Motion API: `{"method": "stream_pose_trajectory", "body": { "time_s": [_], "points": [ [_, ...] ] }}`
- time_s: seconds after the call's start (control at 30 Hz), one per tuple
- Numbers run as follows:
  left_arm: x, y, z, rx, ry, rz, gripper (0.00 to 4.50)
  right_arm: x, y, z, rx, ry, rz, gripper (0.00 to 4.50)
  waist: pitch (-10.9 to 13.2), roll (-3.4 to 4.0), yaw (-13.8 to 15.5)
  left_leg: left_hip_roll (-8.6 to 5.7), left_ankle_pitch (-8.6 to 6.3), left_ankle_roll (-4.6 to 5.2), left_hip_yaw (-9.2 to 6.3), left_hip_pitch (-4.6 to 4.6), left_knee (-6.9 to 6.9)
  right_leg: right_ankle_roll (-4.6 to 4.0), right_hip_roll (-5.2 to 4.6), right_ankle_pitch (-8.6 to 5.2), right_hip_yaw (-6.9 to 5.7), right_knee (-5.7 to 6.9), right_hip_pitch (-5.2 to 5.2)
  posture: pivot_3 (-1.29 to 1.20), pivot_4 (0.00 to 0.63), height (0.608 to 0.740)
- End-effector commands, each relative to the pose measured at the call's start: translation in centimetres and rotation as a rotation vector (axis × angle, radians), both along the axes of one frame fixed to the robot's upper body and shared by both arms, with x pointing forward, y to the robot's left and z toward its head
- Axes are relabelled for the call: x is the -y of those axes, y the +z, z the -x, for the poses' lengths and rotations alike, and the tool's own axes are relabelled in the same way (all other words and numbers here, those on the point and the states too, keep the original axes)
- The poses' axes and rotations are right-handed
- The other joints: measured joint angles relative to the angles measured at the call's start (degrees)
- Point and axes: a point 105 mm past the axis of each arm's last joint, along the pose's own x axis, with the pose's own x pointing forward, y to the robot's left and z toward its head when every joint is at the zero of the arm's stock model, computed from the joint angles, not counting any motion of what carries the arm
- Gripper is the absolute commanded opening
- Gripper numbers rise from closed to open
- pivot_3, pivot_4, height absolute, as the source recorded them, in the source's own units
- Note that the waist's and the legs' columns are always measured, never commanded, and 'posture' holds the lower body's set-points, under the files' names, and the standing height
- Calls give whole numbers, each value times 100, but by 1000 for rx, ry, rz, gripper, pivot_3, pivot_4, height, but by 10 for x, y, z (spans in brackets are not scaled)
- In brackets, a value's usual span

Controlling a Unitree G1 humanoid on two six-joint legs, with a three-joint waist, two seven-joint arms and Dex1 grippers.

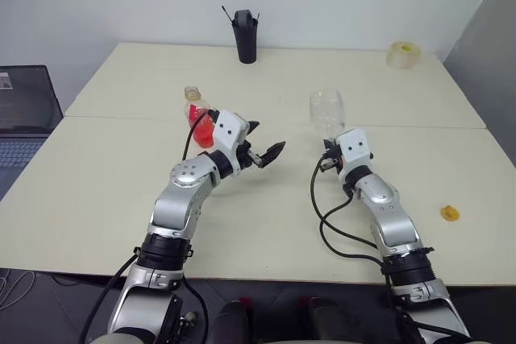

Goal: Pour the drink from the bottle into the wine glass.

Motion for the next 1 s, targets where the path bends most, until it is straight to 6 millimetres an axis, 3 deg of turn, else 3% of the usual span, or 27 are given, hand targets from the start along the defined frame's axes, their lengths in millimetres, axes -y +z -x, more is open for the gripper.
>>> {"method": "stream_pose_trajectory", "body": {
  "time_s": [0.03, 0.2, 0.37, 0.5, 0.7, 0.8, 1.0],
  "points": [
    [2, 14, -1, 64, -7, -5, 4500, 27, -64, 12, -292, -70, 37, 270, -10, -15, 3, -2, 0, 0, 0, 20, -14, 0, -2, 0, -9, -6, 16, 0, 150, 740],
    [2, 14, -2, 65, -7, -7, 4500, 33, -67, 14, -334, -66, 25, 269, -26, -16, 4, -2, 0, 0, -32, 62, -28, -1, -5, -3, -44, -34, 79, 0, 150, 740],
    [0, 16, -4, 70, -6, -10, 4500, 26, -48, 10, -279, -23, -45, 268, -32, -16, 4, -3, 0, 0, -43, 62, -29, -2, -5, -3, -54, -39, 85, 0, 150, 740],
    [-1, 19, -4, 73, -8, -9, 4500, 5, 1, 7, -119, 53, -196, 250, -24, -4, -1, -2, 0, 0, -48, 56, -34, -3, -5, -4, -57, -42, 80, 0, 150, 740],
    [-10, 24, 4, 80, -58, 19, 4500, -28, 55, 6, 29, 158, -273, 242, 13, 47, -89, -1, 2, -3, -38, 8, -39, -13, -3, -9, -43, -4, 2, 0, 150, 740],
    [-18, 24, 10, 74, -91, 11, 4500, -50, 62, 7, 57, 221, -249, 242, 17, 54, -118, 5, 25, -39, -46, -56, -33, -16, -3, -7, -48, 14, -66, 0, 150, 740],
    [-38, 20, 24, 51, -105, -7, 4500, -94, 58, 11, 75, 359, -183, 240, 24, 61, -126, -1, 20, -31, -48, -60, -37, -16, -3, -7, -53, 1, -66, 0, 150, 740]
  ]
}}
